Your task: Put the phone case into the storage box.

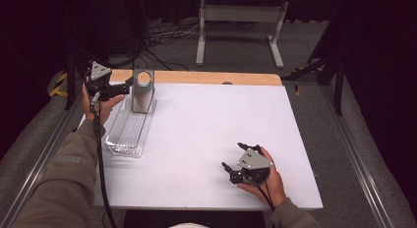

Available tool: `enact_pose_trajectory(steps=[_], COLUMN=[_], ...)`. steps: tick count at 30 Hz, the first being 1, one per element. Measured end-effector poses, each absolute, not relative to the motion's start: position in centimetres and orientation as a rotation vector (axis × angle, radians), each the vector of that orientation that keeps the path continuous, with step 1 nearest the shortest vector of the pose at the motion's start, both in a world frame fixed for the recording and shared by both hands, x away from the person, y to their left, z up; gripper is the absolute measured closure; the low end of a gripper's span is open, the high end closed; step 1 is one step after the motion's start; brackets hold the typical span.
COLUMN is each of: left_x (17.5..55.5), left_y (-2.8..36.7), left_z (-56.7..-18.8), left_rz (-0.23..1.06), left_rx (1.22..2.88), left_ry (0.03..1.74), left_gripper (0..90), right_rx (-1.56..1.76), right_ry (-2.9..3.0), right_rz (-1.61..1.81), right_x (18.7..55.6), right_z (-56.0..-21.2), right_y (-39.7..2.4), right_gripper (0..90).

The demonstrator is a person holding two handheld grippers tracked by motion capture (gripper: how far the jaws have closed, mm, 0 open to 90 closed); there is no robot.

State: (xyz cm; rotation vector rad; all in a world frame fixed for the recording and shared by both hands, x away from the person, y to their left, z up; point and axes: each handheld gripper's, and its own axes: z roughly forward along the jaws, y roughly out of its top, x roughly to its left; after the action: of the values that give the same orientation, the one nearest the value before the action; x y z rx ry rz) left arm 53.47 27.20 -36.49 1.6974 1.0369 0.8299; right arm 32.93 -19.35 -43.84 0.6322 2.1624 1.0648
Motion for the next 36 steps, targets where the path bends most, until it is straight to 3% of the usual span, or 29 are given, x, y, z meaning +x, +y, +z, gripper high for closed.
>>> enact_pose_trajectory(steps=[15,36], left_x=[51.5,49.8], left_y=[27.2,27.2], left_z=[-36.6,-36.7], left_rz=[0.779,0.762], left_rx=[1.715,1.747], left_ry=[0.927,0.855], left_gripper=[4.5,4.5], right_rx=[0.650,0.669], right_ry=[2.135,2.115], right_rz=[1.092,1.107], right_x=[33.1,33.2], right_z=[-43.5,-43.3], right_y=[-19.6,-19.8], right_gripper=[19.1,18.9])
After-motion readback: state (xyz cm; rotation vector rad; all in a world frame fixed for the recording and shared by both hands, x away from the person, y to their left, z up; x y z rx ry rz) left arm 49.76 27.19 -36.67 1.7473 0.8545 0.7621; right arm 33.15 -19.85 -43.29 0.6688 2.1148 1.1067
